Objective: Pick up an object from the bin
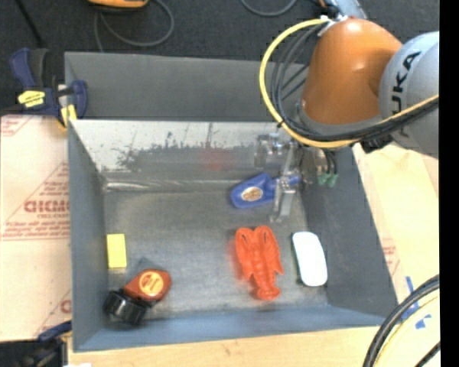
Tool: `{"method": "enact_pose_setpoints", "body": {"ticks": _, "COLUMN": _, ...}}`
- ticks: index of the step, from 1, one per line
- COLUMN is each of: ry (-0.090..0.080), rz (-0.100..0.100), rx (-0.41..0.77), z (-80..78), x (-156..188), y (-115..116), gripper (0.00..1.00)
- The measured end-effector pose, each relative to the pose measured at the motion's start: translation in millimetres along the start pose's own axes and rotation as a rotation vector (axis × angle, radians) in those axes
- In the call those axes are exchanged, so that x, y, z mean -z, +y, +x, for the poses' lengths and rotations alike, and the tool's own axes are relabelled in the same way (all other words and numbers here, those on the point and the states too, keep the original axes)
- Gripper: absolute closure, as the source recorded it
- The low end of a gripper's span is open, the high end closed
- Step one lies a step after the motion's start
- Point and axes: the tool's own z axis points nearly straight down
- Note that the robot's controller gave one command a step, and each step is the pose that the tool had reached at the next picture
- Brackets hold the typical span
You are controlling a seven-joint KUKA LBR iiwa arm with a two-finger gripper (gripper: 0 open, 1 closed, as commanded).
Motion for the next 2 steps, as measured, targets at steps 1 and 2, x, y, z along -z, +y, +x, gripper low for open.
{"method": "enact_pose_setpoints", "body": {"ticks": 1, "ry": -0.009, "rz": 0.0, "rx": 0.0, "z": -1.3, "x": 5.0, "y": -0.1, "gripper": 0.0}}
{"method": "enact_pose_setpoints", "body": {"ticks": 2, "ry": -0.015, "rz": 0.001, "rx": 0.05, "z": -19.9, "x": -57.5, "y": -23.0, "gripper": 0.0}}
